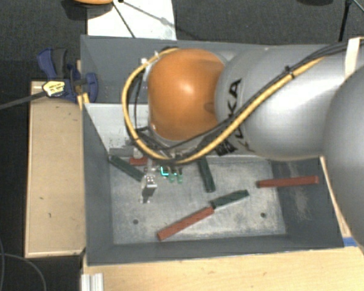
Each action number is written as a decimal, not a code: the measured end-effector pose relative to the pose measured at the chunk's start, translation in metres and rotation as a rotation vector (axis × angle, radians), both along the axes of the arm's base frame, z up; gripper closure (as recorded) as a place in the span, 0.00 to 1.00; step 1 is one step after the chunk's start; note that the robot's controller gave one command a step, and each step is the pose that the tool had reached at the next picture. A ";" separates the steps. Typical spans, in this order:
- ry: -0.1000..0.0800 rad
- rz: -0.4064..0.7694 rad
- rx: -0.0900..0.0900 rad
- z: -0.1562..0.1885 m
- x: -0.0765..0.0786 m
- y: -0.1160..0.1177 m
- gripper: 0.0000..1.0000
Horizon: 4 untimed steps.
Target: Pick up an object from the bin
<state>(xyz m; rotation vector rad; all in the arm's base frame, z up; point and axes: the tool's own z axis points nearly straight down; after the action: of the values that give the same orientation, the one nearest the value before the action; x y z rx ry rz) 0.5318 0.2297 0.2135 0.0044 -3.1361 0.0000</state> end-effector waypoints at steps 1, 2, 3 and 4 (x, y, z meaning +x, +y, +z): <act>-0.008 -0.005 0.001 0.004 0.002 -0.001 0.00; -0.012 -0.075 0.003 -0.059 0.024 -0.010 0.00; -0.001 -0.282 -0.003 -0.085 0.038 -0.010 0.00; -0.009 -0.281 0.001 -0.080 0.054 -0.022 0.00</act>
Offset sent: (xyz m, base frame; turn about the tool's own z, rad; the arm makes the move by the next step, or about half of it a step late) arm 0.0468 -0.0217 -0.1435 0.1681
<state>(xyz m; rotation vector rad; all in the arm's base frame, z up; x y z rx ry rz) 0.5857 0.2077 0.1332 -0.4359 -3.1153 -0.0031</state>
